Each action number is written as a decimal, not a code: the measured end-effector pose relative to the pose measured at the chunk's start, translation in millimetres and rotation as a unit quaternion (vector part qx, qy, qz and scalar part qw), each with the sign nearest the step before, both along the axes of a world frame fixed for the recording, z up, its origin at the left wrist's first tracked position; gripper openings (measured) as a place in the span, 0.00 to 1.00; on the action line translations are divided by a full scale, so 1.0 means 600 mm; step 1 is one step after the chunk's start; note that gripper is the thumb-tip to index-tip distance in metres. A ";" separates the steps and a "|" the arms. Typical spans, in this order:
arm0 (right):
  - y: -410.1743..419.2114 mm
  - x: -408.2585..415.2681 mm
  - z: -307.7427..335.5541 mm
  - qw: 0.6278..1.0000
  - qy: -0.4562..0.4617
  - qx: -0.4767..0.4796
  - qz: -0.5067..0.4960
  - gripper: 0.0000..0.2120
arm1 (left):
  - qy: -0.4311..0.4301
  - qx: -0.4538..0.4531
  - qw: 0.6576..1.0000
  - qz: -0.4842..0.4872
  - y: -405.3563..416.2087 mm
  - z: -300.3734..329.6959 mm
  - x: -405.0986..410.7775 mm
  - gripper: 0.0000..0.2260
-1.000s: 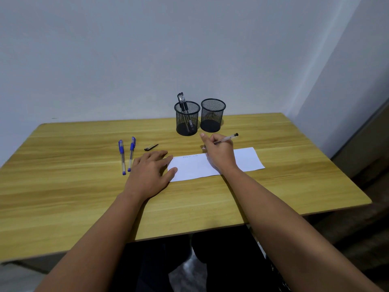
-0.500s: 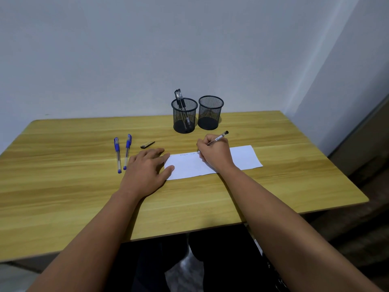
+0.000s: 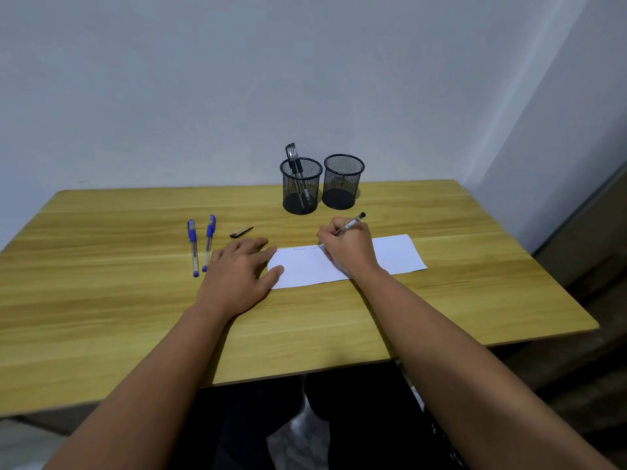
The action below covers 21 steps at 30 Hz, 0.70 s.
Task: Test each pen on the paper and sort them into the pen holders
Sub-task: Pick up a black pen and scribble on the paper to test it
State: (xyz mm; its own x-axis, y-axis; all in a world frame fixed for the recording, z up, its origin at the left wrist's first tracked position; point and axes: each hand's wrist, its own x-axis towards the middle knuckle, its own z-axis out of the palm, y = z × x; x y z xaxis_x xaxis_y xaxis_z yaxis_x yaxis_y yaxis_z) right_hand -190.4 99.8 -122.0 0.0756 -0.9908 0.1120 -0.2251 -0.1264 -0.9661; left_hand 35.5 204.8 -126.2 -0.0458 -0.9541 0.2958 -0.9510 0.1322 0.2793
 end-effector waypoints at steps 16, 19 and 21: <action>0.005 0.003 0.007 1.000 0.020 -0.006 -0.012 0.20 | -0.004 0.003 1.000 -0.001 0.001 0.002 -0.001 0.26; 0.008 0.001 0.015 1.000 0.000 -0.005 -0.029 0.20 | -0.007 0.005 1.000 -0.003 0.001 0.002 -0.002 0.26; 0.011 -0.005 0.025 0.997 -0.040 0.025 -0.055 0.18 | -0.007 0.004 1.000 -0.003 0.002 0.003 -0.002 0.26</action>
State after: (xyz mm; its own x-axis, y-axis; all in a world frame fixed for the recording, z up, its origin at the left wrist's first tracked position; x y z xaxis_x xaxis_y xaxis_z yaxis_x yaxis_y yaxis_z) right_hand -193.3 106.6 -107.0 -0.0412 -0.9971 0.0639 -0.1572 -0.0567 -0.9859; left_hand 34.2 206.2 -124.6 -0.0562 -0.9559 0.2883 -0.9538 0.1367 0.2675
